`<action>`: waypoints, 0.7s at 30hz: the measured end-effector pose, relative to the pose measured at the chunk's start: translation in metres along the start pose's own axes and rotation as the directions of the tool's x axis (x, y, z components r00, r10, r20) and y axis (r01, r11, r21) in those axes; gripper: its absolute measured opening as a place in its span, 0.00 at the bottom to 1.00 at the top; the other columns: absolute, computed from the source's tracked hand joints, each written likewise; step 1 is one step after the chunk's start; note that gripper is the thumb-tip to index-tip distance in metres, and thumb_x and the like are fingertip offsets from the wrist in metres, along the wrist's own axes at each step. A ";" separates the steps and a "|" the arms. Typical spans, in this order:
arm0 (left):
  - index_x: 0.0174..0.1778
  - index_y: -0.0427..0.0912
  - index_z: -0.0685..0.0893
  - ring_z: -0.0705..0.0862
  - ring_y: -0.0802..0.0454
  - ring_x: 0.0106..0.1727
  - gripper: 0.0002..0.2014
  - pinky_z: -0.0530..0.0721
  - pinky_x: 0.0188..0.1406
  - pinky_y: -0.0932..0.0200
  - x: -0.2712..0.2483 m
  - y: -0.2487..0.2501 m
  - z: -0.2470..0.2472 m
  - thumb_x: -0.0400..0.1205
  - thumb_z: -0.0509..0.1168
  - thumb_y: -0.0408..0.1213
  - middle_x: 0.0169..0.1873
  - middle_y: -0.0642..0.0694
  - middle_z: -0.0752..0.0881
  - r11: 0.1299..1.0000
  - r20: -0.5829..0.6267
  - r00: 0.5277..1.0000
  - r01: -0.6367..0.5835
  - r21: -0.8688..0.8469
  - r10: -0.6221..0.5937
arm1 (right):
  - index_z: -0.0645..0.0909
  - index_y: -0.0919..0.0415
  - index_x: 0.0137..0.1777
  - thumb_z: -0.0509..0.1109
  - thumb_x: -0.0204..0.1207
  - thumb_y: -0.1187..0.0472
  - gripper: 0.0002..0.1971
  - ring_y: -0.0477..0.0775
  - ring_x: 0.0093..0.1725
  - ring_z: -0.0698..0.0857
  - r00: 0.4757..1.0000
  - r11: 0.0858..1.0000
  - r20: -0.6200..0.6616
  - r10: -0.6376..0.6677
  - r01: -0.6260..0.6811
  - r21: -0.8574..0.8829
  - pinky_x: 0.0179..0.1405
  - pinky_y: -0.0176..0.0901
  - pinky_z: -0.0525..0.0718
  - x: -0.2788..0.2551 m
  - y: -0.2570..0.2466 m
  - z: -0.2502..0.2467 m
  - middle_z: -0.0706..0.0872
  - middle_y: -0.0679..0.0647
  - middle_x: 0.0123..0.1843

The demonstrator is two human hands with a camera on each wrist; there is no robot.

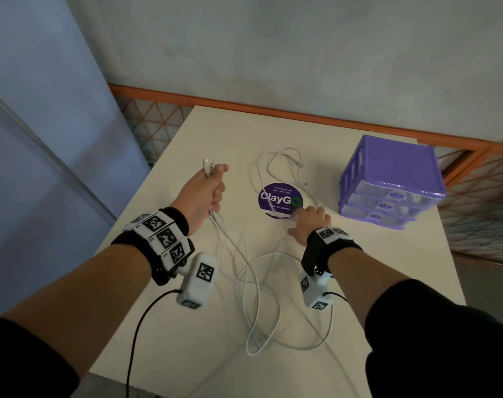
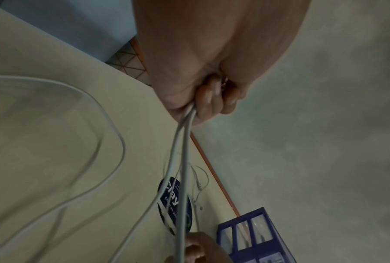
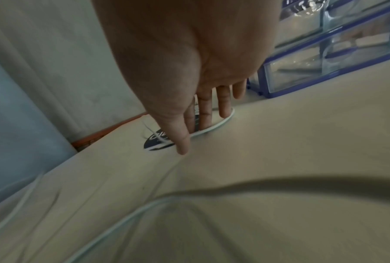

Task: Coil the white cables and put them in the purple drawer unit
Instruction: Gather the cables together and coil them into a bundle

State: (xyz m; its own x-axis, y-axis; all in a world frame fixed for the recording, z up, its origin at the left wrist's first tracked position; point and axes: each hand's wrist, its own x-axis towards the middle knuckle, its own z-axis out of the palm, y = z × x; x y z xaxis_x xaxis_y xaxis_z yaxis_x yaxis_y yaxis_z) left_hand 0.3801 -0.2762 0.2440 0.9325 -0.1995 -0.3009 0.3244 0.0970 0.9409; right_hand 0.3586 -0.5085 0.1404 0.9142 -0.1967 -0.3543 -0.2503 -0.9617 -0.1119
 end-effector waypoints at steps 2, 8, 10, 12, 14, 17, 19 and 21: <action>0.59 0.45 0.77 0.61 0.61 0.20 0.12 0.60 0.16 0.69 0.002 -0.001 0.000 0.86 0.56 0.46 0.20 0.55 0.66 1.000 -0.018 1.000 0.019 -0.012 -0.020 | 0.79 0.54 0.65 0.63 0.78 0.50 0.18 0.63 0.68 0.72 1.000 0.997 -0.007 -0.012 0.012 -0.078 0.67 0.55 0.67 -0.010 -0.002 0.003 0.82 0.56 0.65; 0.51 0.42 0.83 0.64 0.62 0.17 0.16 0.63 0.14 0.70 -0.001 -0.001 0.011 0.87 0.53 0.47 0.20 0.54 0.73 0.991 -0.012 0.992 0.124 -0.044 -0.125 | 0.81 0.55 0.53 0.62 0.81 0.52 0.10 0.62 0.50 0.82 0.981 0.856 -0.180 -0.074 0.155 0.494 0.49 0.48 0.77 -0.040 -0.017 -0.016 0.86 0.59 0.54; 0.49 0.41 0.83 0.69 0.62 0.18 0.17 0.64 0.13 0.71 -0.004 0.002 0.019 0.87 0.53 0.47 0.23 0.51 0.83 0.986 -0.020 0.986 0.167 -0.031 -0.167 | 0.81 0.56 0.52 0.63 0.81 0.54 0.08 0.55 0.40 0.80 0.957 0.715 -0.279 -0.074 0.246 0.655 0.41 0.43 0.76 -0.052 -0.025 -0.034 0.84 0.53 0.43; 0.53 0.39 0.82 0.77 0.60 0.25 0.17 0.66 0.14 0.71 -0.008 0.007 0.028 0.88 0.52 0.46 0.34 0.47 0.90 0.983 -0.003 0.983 0.182 -0.002 -0.182 | 0.82 0.56 0.53 0.65 0.81 0.55 0.08 0.47 0.36 0.79 0.925 0.623 -0.370 -0.089 0.342 0.703 0.38 0.37 0.76 -0.070 -0.035 -0.052 0.82 0.48 0.40; 0.59 0.37 0.79 0.85 0.55 0.38 0.18 0.65 0.14 0.71 -0.012 0.015 0.036 0.88 0.51 0.46 0.47 0.43 0.90 0.989 0.036 0.989 0.145 0.016 -0.145 | 0.84 0.53 0.52 0.66 0.79 0.53 0.08 0.47 0.39 0.81 0.899 0.574 -0.420 -0.126 0.411 0.708 0.43 0.41 0.80 -0.084 -0.044 -0.061 0.85 0.51 0.45; 0.62 0.37 0.75 0.90 0.50 0.48 0.18 0.65 0.15 0.71 -0.016 0.028 0.044 0.88 0.51 0.46 0.55 0.41 0.89 0.993 0.083 0.993 0.087 -0.078 -0.081 | 0.84 0.48 0.51 0.67 0.78 0.50 0.07 0.51 0.45 0.84 0.907 0.548 -0.396 -0.139 0.404 0.733 0.48 0.46 0.82 -0.103 -0.047 -0.059 0.87 0.50 0.48; 0.60 0.36 0.74 0.91 0.49 0.48 0.16 0.66 0.14 0.71 -0.018 0.036 0.045 0.88 0.52 0.45 0.55 0.39 0.89 0.983 0.085 0.995 0.074 -0.169 -0.060 | 0.83 0.47 0.48 0.68 0.78 0.51 0.04 0.47 0.43 0.81 0.917 0.530 -0.378 -0.128 0.386 0.755 0.45 0.42 0.78 -0.117 -0.044 -0.054 0.85 0.45 0.45; 0.54 0.36 0.74 0.91 0.50 0.46 0.12 0.68 0.15 0.71 -0.019 0.042 0.042 0.87 0.54 0.43 0.54 0.38 0.89 0.973 0.071 0.996 0.061 -0.224 -0.046 | 0.80 0.46 0.42 0.68 0.77 0.54 0.03 0.45 0.39 0.78 0.924 0.545 -0.363 -0.120 0.367 0.754 0.42 0.42 0.75 -0.129 -0.039 -0.046 0.81 0.42 0.39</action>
State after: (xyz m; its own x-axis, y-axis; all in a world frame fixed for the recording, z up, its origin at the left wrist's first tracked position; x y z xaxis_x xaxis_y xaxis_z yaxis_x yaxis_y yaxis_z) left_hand 0.3691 -0.3087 0.2958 0.9030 -0.2729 -0.3320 0.4078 0.3003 0.8623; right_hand 0.2647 -0.4546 0.2328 0.9905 -0.1358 0.0226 -0.0416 -0.4519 -0.8911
